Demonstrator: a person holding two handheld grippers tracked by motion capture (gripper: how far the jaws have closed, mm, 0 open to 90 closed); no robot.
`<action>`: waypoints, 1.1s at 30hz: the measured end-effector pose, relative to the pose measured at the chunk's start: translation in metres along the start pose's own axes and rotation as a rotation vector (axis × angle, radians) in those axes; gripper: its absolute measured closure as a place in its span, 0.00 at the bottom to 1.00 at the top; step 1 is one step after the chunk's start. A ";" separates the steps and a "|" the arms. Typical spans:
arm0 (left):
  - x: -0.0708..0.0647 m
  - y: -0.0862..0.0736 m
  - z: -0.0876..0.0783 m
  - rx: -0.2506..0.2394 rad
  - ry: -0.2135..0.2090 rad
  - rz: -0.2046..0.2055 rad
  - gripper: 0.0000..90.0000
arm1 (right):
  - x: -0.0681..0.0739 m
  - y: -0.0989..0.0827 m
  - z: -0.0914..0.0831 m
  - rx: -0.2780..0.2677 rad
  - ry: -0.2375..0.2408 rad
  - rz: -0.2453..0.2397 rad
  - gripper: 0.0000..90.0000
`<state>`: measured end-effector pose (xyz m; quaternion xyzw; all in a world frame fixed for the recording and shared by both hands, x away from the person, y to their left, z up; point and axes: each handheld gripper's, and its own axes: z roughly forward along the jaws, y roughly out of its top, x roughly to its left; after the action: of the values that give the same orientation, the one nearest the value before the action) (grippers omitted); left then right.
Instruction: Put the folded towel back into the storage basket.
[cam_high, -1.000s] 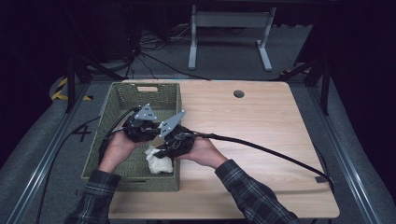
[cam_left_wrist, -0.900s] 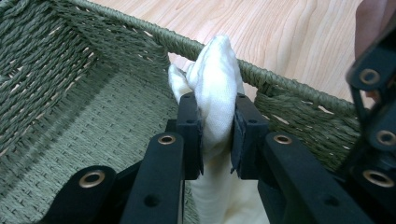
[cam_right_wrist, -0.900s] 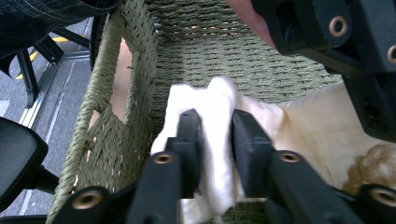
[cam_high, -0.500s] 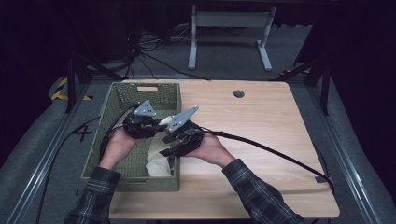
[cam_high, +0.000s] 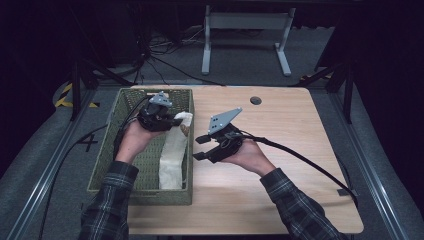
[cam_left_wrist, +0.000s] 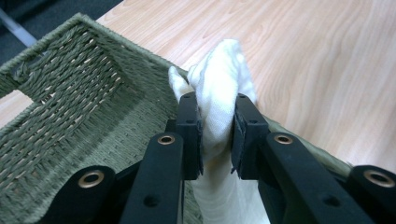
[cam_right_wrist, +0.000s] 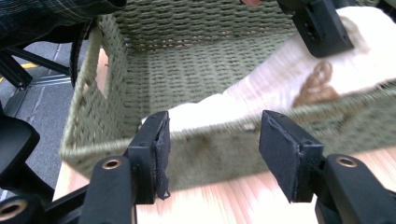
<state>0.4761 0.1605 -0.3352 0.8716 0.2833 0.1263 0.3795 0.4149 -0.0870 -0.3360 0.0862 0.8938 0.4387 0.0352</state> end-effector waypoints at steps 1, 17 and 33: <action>0.002 0.000 0.002 0.007 0.010 -0.002 0.84 | -0.001 -0.003 -0.003 0.001 -0.004 0.001 0.49; -0.002 0.008 0.010 -0.017 0.020 -0.073 0.50 | -0.016 -0.042 -0.046 -0.005 -0.052 0.031 0.46; -0.068 0.028 0.028 -0.033 -0.039 -0.041 0.33 | -0.022 -0.090 -0.093 0.028 -0.103 0.074 0.42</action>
<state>0.4449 0.0880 -0.3342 0.8616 0.2914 0.1061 0.4019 0.4130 -0.2177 -0.3500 0.1423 0.8930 0.4223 0.0639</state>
